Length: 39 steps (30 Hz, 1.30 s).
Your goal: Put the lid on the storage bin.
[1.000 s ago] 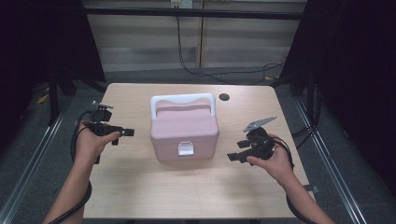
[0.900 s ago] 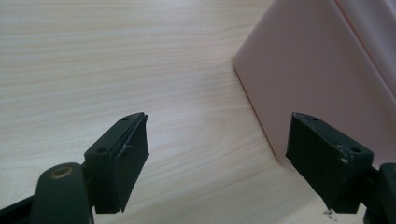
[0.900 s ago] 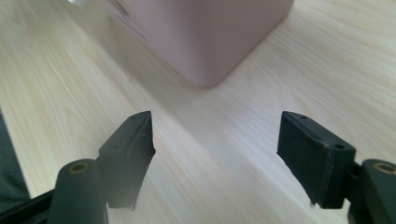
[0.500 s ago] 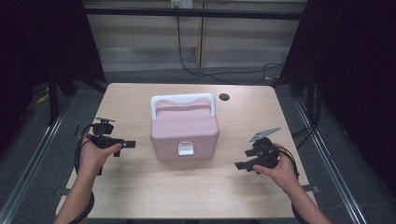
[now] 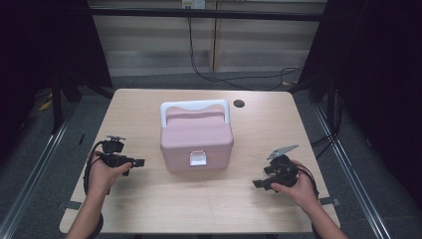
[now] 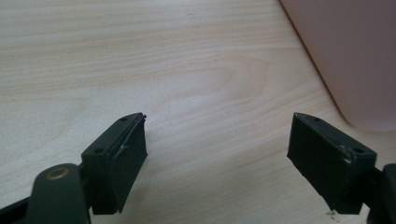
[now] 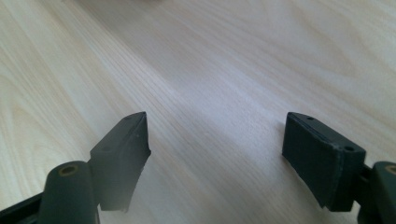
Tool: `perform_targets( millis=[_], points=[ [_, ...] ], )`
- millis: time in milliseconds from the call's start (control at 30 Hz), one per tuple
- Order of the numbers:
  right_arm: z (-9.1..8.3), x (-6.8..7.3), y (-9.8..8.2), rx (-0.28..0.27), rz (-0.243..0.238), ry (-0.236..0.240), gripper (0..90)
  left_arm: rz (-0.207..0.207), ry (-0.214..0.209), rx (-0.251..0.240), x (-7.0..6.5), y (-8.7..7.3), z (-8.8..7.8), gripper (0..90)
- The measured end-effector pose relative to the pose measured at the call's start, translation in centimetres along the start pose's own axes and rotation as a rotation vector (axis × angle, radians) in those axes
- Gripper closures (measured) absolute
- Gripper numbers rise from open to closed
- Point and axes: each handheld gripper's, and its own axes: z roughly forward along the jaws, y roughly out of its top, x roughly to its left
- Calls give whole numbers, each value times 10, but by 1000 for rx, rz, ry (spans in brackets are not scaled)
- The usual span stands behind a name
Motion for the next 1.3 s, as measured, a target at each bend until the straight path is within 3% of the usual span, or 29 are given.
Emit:
perform_targets(
  millis=[200,433,500,700,1100,1300],
  points=[
    [0,-1,-6,-40,-21,-12,219,18,11,-1,3,-8,5,192],
    [2,1,-15,-101,-78,-27,201,58,7,-46,3,-14,7,159],
    [2,1,-18,-126,-83,-30,200,87,19,-57,2,-17,7,159],
    [4,2,-23,-167,-98,-42,196,112,20,-116,3,-26,7,159],
    [7,3,-30,-222,-132,-63,196,151,38,-200,1,-37,10,158],
    [7,4,-29,-215,-150,-76,196,217,58,-211,1,-41,11,158]
  ],
)
